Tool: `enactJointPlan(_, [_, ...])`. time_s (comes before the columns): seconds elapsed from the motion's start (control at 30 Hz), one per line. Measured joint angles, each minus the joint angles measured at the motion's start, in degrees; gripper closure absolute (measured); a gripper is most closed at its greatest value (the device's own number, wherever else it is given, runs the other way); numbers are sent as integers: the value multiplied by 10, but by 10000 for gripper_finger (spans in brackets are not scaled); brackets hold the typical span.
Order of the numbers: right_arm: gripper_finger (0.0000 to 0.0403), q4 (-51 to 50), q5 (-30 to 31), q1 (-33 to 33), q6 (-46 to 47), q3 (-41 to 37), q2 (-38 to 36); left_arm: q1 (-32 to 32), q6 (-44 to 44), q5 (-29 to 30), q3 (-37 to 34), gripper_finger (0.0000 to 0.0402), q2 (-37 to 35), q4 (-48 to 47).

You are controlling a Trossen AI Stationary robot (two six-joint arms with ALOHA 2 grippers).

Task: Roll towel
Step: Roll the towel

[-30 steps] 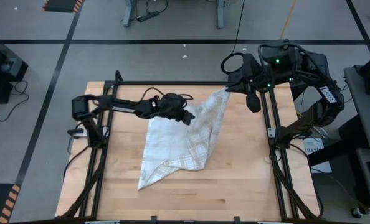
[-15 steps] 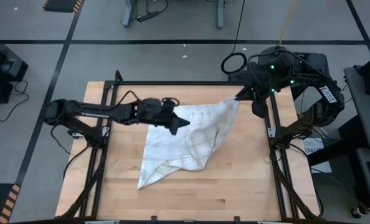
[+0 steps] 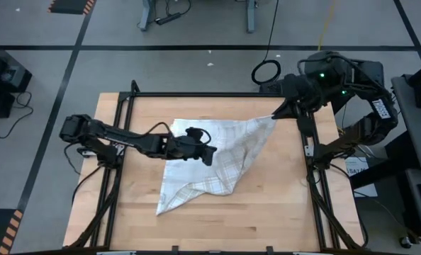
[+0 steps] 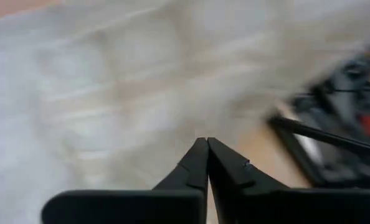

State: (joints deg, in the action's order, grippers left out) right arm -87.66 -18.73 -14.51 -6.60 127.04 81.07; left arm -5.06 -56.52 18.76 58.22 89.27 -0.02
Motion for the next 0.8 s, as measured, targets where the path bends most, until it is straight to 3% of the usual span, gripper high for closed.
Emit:
enactJointPlan(0.2, [401,0,-8,0,-8,0,-15,50,83,27,0,297,56,28])
enactJointPlan(0.4, [401,0,-7,0,-27,0,-14,102,229,-45,0,208,110,180])
enactJointPlan(0.5, [401,0,-7,0,-31,0,-13,112,323,-78,29,194,112,230])
enactJointPlan(0.8, [401,-1,-6,0,-61,0,-13,155,486,-256,155,192,128,134])
